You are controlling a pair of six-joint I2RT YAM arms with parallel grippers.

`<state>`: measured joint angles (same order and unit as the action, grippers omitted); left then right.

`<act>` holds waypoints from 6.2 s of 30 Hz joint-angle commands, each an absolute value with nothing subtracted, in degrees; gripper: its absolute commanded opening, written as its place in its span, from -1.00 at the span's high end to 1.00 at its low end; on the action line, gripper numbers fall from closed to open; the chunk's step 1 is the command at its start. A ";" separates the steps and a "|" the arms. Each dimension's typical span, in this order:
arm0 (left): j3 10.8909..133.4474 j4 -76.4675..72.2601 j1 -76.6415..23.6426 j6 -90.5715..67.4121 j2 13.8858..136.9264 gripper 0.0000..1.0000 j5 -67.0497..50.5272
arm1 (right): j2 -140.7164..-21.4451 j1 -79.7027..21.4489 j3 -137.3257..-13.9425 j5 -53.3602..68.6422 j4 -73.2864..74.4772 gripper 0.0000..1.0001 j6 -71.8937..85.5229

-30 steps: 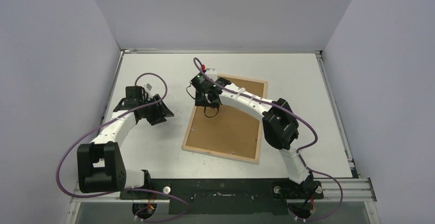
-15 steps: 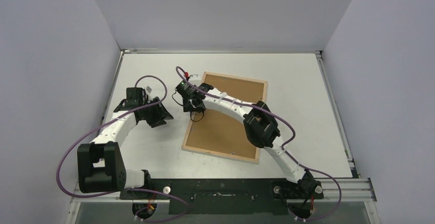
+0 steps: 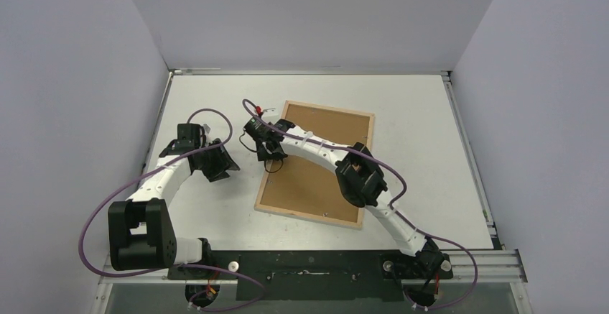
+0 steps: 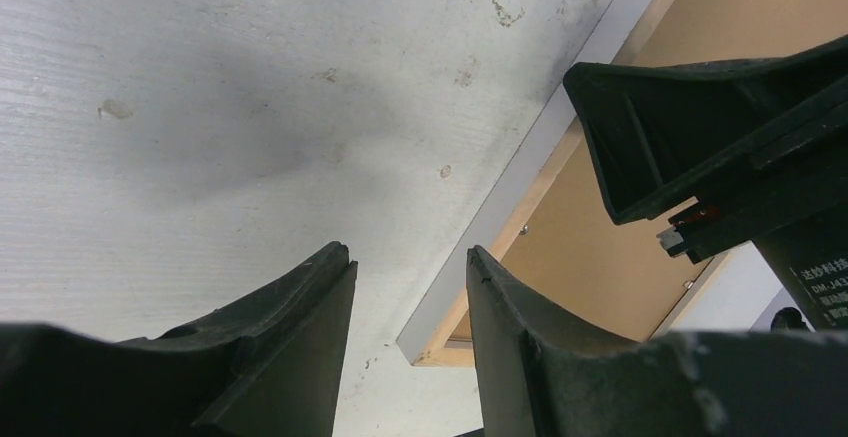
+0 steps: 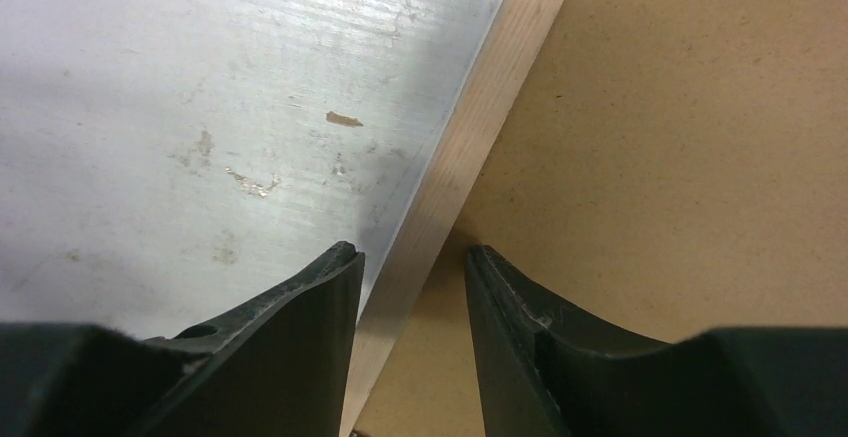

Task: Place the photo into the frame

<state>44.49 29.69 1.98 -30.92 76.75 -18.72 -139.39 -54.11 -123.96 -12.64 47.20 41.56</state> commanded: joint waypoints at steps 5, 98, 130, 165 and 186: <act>45.09 29.63 2.15 -31.28 76.11 0.13 -18.31 | -140.48 -54.37 -125.60 -14.35 48.68 0.19 40.52; 38.76 -17.88 -9.99 -49.69 86.75 -0.30 -55.75 | -120.42 -43.93 -123.28 6.02 44.40 1.00 51.81; 60.10 12.10 -12.80 -33.70 78.94 1.00 -42.51 | -108.88 -37.62 -120.06 -2.89 46.24 -0.28 51.12; 99.40 37.26 -15.10 -1.90 79.36 1.00 -23.65 | -103.98 -32.65 -123.34 13.11 41.59 -0.63 59.32; 84.76 25.00 -21.36 7.97 73.08 1.00 -22.06 | -108.56 -34.96 -124.93 9.18 42.64 -0.61 68.70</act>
